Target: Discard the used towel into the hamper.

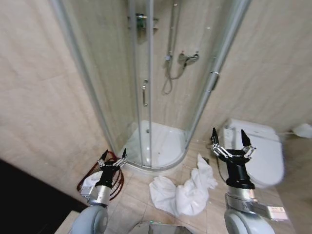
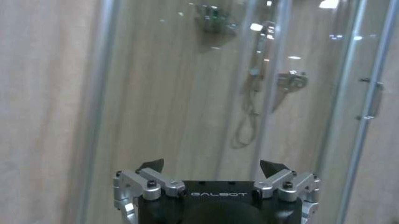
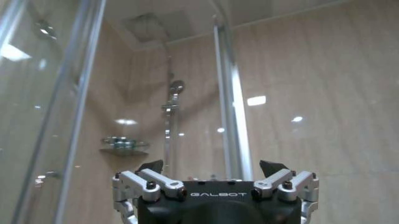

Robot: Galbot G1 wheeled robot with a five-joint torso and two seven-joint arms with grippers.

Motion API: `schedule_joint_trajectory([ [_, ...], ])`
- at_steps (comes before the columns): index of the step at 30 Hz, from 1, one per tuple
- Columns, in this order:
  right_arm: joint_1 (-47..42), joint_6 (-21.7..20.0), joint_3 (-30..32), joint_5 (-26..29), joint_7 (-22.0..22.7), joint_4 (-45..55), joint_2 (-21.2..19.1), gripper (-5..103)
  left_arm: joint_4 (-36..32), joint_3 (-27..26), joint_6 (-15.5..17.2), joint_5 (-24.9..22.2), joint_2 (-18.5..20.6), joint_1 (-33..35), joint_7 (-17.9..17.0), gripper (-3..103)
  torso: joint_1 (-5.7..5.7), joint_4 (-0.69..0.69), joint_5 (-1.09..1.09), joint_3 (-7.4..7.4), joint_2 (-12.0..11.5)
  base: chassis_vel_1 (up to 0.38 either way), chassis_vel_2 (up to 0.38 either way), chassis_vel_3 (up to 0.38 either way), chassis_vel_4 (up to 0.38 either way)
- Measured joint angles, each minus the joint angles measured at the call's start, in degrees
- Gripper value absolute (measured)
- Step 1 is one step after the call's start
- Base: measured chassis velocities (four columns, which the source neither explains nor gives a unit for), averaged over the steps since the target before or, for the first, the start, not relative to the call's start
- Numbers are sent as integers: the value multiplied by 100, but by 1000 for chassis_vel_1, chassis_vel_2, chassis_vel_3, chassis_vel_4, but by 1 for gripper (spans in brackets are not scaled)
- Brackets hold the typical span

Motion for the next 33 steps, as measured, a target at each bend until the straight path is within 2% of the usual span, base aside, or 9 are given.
schedule_joint_trajectory([
  [12, 37, 57, -25, 42, 11, -15, -13, 100, 0, 0, 0, 0, 0, -1, 0, 100, 0, -2, -1, 0, 1, -110, -111, -108, -122],
  [16, 38, 55, -73, 45, 39, -15, 6, 100, 0, 0, 0, 0, 0, 0, 0, 100, 0, 1, -1, 0, 1, -5, -14, -3, -4],
  [33, 64, 44, -70, 86, 79, -32, -3, 100, 0, 0, 0, 0, 0, 0, 0, 100, 0, -1, -1, 0, 1, -16, -18, 19, 18],
])
